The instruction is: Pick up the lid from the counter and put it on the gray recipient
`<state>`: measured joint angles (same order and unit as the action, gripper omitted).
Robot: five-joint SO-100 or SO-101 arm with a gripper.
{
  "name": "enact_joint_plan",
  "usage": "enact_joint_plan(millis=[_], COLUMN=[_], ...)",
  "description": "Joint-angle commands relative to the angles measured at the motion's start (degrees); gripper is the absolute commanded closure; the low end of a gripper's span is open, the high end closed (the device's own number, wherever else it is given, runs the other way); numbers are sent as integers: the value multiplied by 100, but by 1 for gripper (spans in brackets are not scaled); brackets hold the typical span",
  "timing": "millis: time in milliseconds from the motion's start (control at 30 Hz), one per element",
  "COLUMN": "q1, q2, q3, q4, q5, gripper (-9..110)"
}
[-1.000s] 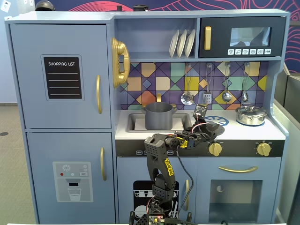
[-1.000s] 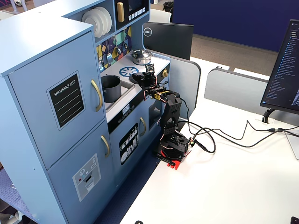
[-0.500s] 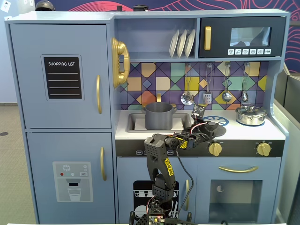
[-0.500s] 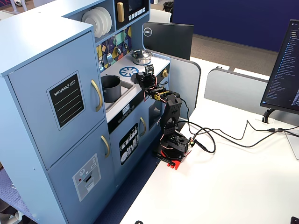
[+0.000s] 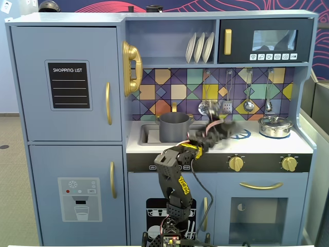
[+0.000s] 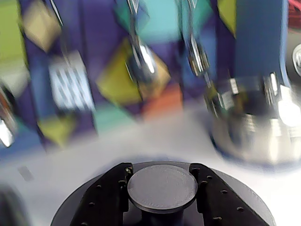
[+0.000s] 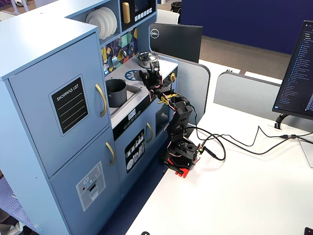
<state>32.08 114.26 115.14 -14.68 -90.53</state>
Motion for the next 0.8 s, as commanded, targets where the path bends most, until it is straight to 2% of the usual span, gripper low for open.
enact_joint_plan(millis=[0,267,533,767], q1=[-316,-1345,-2215,-2575], q2=[686,940,958,861], q3=[-1143,-2101,-1819,-1415], q4=[624,1819,1828,1644], q5=[123,396,158,97], gripper=[102,102,102,102])
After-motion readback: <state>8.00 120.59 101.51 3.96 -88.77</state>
